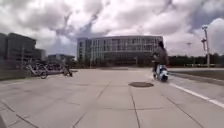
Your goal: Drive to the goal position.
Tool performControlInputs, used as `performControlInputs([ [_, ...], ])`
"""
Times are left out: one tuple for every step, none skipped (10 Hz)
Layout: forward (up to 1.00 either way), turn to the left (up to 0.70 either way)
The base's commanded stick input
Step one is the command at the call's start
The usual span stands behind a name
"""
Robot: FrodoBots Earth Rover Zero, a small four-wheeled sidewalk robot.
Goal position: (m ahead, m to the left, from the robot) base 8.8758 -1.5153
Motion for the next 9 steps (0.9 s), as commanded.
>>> performControlInputs([
  [1.00,0.00],
  [1.00,0.00],
  [1.00,0.00],
  [1.00,0.00],
  [1.00,0.00],
  [1.00,0.00],
  [1.00,0.00],
  [1.00,0.00],
  [1.00,0.00],
])
